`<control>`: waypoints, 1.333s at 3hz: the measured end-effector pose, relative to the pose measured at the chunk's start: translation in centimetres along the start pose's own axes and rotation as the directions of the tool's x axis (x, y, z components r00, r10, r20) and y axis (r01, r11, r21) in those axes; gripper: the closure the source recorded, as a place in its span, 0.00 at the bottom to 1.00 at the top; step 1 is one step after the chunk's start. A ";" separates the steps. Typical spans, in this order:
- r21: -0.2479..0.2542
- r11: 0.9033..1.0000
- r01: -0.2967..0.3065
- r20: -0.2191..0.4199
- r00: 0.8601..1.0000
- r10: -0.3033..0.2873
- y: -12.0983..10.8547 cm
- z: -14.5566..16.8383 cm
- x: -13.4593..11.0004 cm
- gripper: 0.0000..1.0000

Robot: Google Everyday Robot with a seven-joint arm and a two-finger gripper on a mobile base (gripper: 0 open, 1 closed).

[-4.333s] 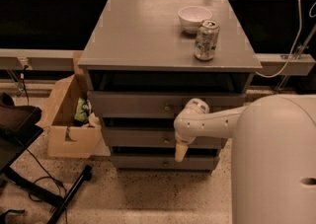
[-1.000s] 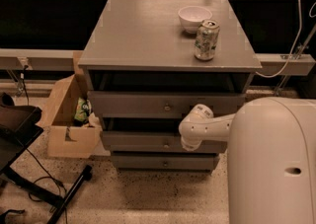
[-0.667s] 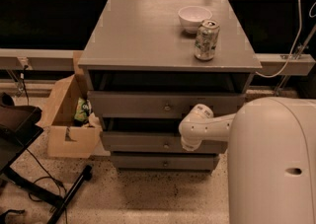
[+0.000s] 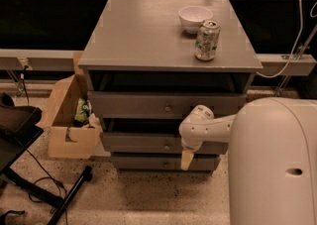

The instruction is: Open middle drawer

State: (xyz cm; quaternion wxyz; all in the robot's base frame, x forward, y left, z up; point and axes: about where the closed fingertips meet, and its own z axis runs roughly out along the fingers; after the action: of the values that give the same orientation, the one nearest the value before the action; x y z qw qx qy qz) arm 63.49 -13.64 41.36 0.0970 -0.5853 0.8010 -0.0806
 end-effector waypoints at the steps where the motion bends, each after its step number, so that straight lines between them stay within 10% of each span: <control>1: -0.001 1.000 0.000 0.000 1.000 0.000 0.1 0.1 0.0 0.03; 4: -0.114 0.993 -0.019 -0.134 0.991 0.004 2.9 -1.7 1.7 0.71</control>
Offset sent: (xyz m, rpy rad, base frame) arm 0.0000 0.0000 0.0000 0.0000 0.0000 0.0000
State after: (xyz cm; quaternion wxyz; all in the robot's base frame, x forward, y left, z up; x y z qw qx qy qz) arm 59.90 -14.42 42.25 0.0095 -0.5786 0.8123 -0.0728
